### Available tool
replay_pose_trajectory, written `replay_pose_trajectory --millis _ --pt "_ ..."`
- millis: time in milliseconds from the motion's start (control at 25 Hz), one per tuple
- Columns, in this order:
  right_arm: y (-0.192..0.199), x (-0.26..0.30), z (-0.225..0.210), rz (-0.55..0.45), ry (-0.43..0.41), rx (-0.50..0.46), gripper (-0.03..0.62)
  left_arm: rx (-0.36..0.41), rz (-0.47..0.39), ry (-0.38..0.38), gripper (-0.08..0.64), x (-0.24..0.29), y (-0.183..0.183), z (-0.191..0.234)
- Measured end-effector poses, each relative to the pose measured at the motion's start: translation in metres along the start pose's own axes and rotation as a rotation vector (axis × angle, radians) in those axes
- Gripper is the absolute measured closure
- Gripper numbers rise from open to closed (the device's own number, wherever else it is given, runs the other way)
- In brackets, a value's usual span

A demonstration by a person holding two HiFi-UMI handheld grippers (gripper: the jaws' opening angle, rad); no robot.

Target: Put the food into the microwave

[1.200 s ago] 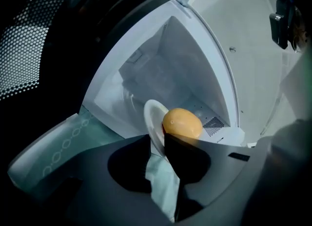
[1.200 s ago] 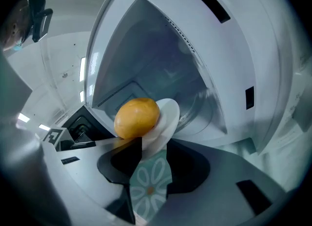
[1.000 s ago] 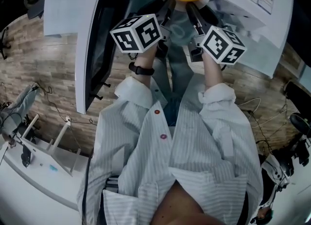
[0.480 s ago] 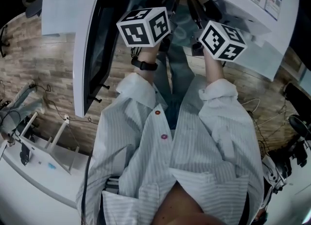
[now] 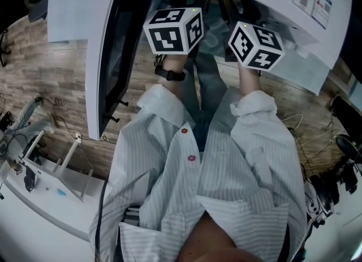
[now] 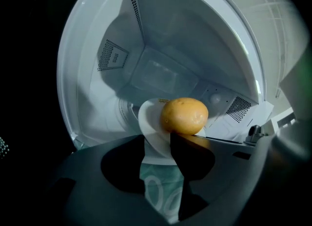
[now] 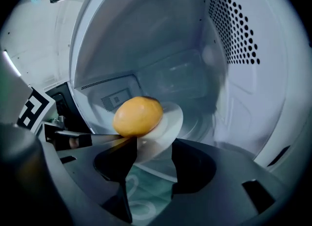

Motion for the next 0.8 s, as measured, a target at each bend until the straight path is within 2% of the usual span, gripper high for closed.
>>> replay_pose_trajectory --millis 360,560,800 --pt "-0.002 0.009 0.004 0.022 0.024 -0.049 0.352 0.037 0.018 -0.046 0.387 0.002 -0.004 0.005" --pt "-0.002 0.01 0.001 0.028 0.058 -0.099 0.341 0.132 0.0 -0.087 0.382 0.002 -0.003 0.009" --pt "-0.004 0.011 -0.004 0.037 0.089 -0.137 0.327 0.109 -0.014 -0.072 0.382 0.002 -0.007 0.012"
Point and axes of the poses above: the fingertips, and each gripper's own axes: x forward along the fingers, z to its left, y out of its underside, the point moved 8 cm from there along -x, backward along the fingers, and after that the axes turned 8 degrees about -z, right-handed, at the moved point
